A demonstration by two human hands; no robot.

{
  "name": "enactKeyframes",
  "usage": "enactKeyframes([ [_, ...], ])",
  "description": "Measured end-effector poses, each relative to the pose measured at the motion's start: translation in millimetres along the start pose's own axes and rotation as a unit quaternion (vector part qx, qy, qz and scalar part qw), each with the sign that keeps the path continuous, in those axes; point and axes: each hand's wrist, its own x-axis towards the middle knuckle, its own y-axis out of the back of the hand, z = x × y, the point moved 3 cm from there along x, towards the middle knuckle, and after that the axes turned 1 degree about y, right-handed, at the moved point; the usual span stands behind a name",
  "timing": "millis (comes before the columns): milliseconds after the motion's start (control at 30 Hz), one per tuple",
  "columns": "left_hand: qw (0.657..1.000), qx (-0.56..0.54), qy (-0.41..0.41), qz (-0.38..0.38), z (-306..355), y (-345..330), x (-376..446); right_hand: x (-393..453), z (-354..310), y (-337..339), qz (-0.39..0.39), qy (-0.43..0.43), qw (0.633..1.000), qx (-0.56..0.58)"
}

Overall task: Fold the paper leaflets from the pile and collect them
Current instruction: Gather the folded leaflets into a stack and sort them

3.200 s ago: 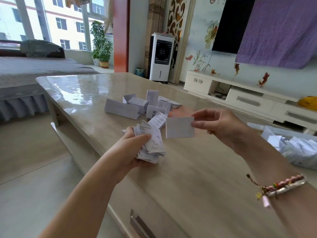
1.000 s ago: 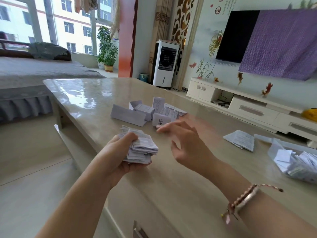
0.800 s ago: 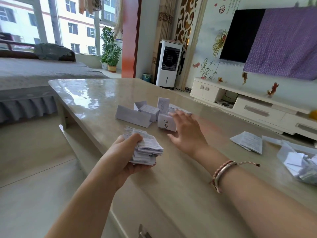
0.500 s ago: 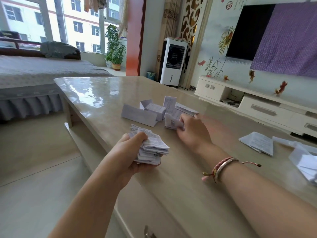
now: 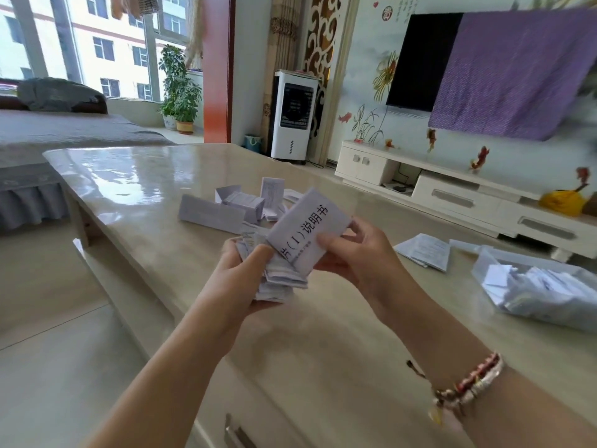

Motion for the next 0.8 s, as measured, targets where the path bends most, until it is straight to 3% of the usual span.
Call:
enactKeyframes([
  [133, 0.999, -0.035, -0.007, -0.028, -0.5, -12.0, -4.8, 6.8, 11.9, 4.8, 0.032, -0.018, 0.997, 0.061],
  [300, 0.995, -0.078, -0.040, -0.043, 1.9, -18.3, -2.4, 6.9, 16.3, 3.0, 0.014, 0.020, 0.988, -0.155],
  [533, 0.993, -0.064, -0.084, -0.044, 5.8, -22.4, -0.7, 8.1, 29.2, -2.0, -0.053, -0.029, 0.988, -0.139],
  [800, 0.991, 0.028, -0.131, 0.022, 3.6, -15.5, 5.0, 6.6, 16.8, 11.3, 0.078, 0.018, 0.995, -0.060],
])
